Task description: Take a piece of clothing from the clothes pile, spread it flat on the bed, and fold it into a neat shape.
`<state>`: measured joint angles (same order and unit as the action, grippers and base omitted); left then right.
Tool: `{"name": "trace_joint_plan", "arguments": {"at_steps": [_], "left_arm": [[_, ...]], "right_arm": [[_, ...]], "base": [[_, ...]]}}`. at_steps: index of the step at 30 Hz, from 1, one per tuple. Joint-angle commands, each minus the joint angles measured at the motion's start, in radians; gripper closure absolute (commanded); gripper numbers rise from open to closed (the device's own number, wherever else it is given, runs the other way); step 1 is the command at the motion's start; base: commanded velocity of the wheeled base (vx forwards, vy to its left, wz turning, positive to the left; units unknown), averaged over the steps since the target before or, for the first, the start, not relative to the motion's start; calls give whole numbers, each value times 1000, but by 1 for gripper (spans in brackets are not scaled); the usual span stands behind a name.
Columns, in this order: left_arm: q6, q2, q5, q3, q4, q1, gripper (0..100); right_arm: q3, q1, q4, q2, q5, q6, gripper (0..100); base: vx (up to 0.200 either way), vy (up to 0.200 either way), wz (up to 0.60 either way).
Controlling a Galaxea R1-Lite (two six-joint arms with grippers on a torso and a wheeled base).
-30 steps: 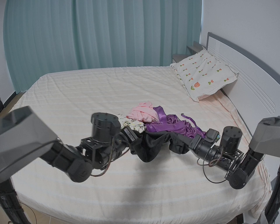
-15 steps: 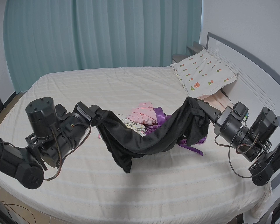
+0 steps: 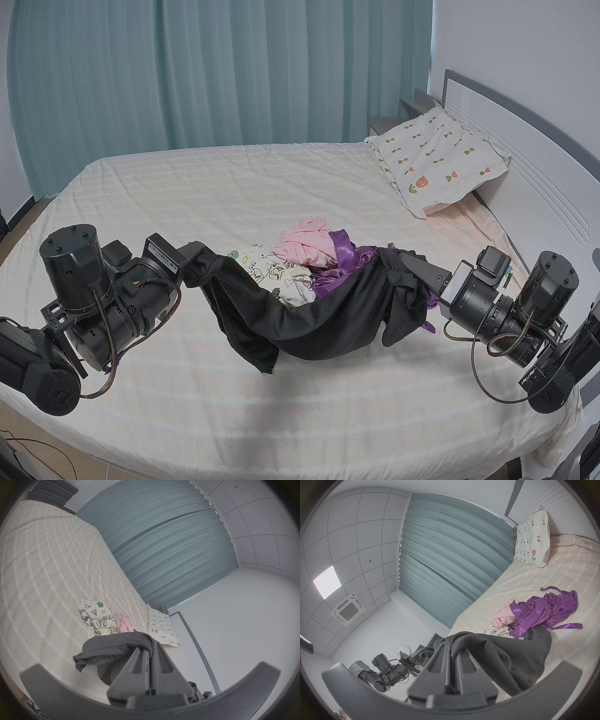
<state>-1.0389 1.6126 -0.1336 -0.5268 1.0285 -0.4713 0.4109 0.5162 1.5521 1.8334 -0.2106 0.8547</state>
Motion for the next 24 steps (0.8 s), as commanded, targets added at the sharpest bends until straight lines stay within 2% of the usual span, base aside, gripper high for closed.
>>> {"name": "trace_joint_plan", "arguments": {"at_steps": [1, 8, 24], "left_arm": [[-1, 6, 2, 8, 1, 2, 100], [-36, -2, 8, 11, -1, 3, 100], [-36, 0, 11, 18, -2, 8, 100]], "right_arm": [[-9, 8, 13, 6, 4, -2, 100], [-17, 12, 11, -37, 2, -2, 100], [-30, 33, 11, -42, 0, -2, 100]], "base": [[-200, 0, 0], [-200, 0, 0], [0, 13, 0]]}}
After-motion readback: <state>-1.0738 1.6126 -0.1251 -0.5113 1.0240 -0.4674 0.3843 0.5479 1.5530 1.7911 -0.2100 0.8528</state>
